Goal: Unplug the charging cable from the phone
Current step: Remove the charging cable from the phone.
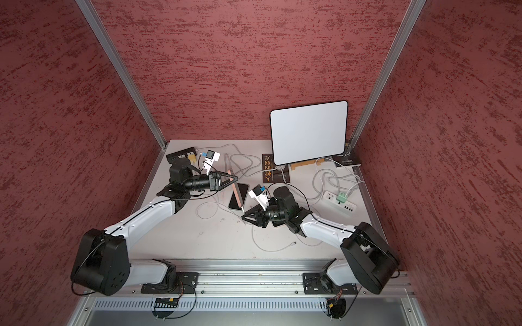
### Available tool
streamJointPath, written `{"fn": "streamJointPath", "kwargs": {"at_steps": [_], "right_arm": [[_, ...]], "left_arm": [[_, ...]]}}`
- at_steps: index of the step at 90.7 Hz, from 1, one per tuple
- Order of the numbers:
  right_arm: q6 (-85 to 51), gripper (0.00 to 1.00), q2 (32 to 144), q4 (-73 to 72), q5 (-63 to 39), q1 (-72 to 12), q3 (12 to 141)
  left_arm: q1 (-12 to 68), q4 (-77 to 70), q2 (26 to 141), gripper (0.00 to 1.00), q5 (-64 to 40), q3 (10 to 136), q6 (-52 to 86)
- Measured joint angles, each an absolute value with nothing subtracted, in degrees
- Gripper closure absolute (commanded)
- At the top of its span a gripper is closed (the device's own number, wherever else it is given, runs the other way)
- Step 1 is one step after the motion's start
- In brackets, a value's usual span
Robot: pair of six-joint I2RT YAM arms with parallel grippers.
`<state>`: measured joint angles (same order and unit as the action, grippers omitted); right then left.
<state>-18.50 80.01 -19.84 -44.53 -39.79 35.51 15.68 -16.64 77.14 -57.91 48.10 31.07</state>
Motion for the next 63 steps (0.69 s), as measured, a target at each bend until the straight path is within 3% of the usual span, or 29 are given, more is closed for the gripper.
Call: {"fn": "streamJointPath", "kwargs": {"at_steps": [36, 63], "right_arm": [[-18.33, 1.00, 80.60, -20.03, -44.18, -40.47, 35.55], [-16.86, 1.00, 79.70, -18.81, -43.22, -40.49, 35.55]], "left_arm": [[15.64, -16.49, 77.14, 0.89, -57.76, 48.10, 31.03], [15.42, -16.29, 77.14, 0.89, -57.76, 48.10, 31.03]]}}
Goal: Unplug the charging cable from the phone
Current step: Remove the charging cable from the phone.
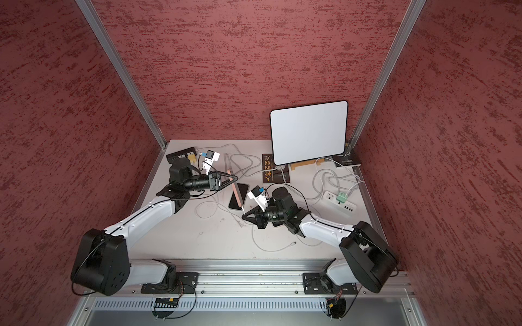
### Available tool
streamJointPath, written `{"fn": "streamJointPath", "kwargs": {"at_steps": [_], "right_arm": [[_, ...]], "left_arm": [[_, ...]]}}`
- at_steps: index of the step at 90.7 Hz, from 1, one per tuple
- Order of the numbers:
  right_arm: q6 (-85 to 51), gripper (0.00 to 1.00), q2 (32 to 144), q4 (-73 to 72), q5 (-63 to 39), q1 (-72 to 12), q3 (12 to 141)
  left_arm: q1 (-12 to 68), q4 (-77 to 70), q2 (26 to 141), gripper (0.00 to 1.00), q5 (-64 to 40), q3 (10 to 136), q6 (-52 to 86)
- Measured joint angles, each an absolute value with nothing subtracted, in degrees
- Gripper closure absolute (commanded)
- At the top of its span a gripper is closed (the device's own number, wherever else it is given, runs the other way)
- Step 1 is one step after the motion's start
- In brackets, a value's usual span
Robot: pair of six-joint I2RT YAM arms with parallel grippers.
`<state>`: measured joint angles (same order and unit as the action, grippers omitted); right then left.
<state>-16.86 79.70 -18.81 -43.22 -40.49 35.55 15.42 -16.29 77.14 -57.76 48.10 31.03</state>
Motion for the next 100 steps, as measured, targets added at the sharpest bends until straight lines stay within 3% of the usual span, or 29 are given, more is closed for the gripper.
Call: {"fn": "streamJointPath", "kwargs": {"at_steps": [58, 69, 86, 100], "right_arm": [[-15.55, 0.99, 79.99, -17.12, -42.76, -42.13, 35.55], [-15.51, 0.86, 79.99, -16.23, -42.72, -42.13, 35.62], [-15.51, 0.39, 80.01, -14.31, -42.28, -42.17, 36.38], [-15.49, 0.16, 80.01, -13.34, -42.33, -42.00, 37.43]], "left_arm": [[14.59, -15.38, 77.14, 0.89, -57.12, 48.10, 31.07], [14.46, -15.40, 77.14, 0.89, -57.01, 48.10, 31.09], [14.44, -15.40, 77.14, 0.89, -56.93, 48.10, 31.11], [14.41, -15.51, 77.14, 0.90, -56.95, 48.10, 31.27]]}}
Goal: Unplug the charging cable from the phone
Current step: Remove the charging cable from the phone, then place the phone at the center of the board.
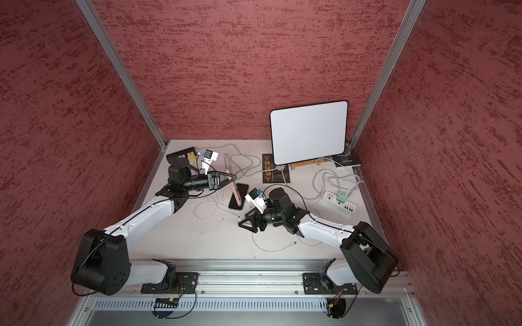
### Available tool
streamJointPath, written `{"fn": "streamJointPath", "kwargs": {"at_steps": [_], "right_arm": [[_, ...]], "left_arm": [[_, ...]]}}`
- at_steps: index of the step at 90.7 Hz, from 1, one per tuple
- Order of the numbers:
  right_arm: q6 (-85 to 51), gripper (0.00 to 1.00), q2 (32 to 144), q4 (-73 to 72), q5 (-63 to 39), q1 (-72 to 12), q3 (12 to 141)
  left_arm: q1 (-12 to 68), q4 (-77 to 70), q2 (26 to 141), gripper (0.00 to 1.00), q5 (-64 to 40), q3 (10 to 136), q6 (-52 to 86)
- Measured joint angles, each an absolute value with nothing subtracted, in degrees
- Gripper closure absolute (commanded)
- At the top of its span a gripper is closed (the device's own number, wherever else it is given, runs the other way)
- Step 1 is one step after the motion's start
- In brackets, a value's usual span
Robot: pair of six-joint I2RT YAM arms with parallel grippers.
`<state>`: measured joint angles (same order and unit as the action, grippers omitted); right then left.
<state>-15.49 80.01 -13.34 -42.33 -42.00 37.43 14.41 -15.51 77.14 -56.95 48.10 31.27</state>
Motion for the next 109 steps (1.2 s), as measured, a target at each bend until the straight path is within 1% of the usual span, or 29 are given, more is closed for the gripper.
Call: {"fn": "streamJointPath", "kwargs": {"at_steps": [11, 13, 55, 75, 109], "right_arm": [[-15.77, 0.02, 79.99, -12.47, -42.89, -41.39, 38.79], [-15.73, 0.02, 79.99, -12.16, -43.11, -41.28, 39.09], [-19.40, 0.01, 80.07, -10.07, -51.99, -35.90, 45.28], [-21.96, 0.01, 81.84, -10.02, -55.05, -35.40, 49.21], [-24.03, 0.01, 86.04, -10.02, -57.30, -35.38, 53.25]], "left_arm": [[14.41, -16.19, 77.14, 0.90, -57.19, 48.10, 31.29], [14.41, -16.38, 77.14, 0.90, -57.30, 48.10, 31.31], [15.09, -18.04, 77.14, 0.89, -60.80, 47.94, 31.09], [15.42, -18.17, 77.14, 0.89, -62.06, 47.88, 31.03], [15.44, -19.40, 77.14, 0.89, -62.94, 47.55, 30.11]]}}
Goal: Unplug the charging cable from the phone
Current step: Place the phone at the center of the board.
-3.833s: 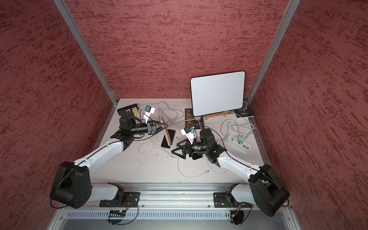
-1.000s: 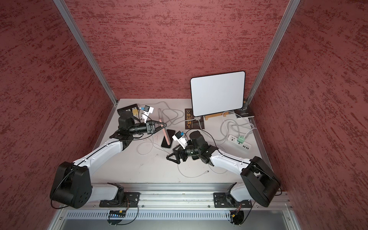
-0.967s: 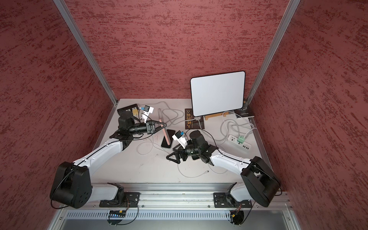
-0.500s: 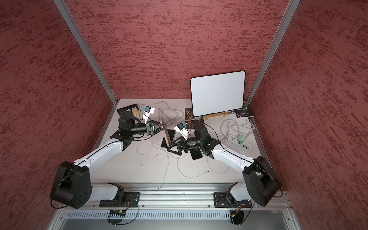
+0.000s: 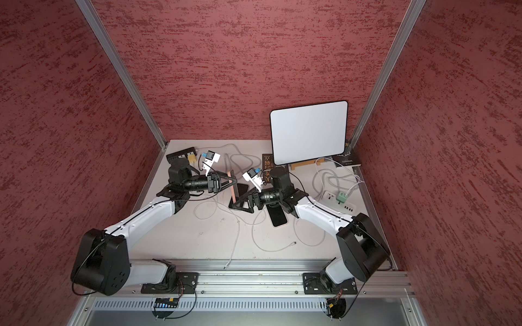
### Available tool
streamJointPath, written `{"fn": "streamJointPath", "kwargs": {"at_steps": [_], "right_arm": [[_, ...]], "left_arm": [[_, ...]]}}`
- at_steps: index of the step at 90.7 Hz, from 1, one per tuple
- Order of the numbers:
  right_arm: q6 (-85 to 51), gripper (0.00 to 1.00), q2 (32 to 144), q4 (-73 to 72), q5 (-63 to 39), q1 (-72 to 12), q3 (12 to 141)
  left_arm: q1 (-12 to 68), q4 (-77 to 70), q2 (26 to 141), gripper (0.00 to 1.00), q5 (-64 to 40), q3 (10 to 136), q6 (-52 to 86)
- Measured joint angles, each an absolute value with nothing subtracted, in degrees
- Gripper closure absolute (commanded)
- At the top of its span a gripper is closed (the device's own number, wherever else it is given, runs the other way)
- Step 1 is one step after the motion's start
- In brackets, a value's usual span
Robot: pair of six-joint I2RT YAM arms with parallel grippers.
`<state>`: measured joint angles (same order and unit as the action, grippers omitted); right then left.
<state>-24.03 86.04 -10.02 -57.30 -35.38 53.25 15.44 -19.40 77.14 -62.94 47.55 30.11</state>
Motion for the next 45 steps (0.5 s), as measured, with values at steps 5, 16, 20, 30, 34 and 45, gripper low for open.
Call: {"fn": "streamJointPath", "kwargs": {"at_steps": [5, 16, 20, 30, 34, 45], "right_arm": [[-24.08, 0.01, 86.39, -9.89, -57.36, -35.38, 53.71], [-24.05, 0.01, 87.20, -9.43, -57.14, -35.33, 54.85], [-24.01, 0.01, 87.53, -9.30, -56.75, -35.27, 55.16], [-23.97, 0.01, 88.51, -8.86, -55.94, -35.18, 55.66], [-23.94, 0.01, 88.79, -8.62, -55.66, -35.16, 55.66], [-23.94, 0.02, 89.03, -8.29, -55.31, -35.11, 55.66]], "left_arm": [[15.44, -19.59, 77.14, 0.89, -62.92, 47.55, 29.98], [15.44, -19.79, 77.14, 0.89, -62.96, 47.55, 29.80], [15.44, -19.86, 77.14, 0.89, -63.11, 47.53, 29.85], [15.73, -20.23, 77.14, 0.89, -63.42, 47.44, 29.89], [15.77, -20.27, 77.12, 0.89, -63.59, 47.40, 29.89], [15.77, -20.36, 77.01, 0.89, -63.83, 47.09, 29.82]]}}
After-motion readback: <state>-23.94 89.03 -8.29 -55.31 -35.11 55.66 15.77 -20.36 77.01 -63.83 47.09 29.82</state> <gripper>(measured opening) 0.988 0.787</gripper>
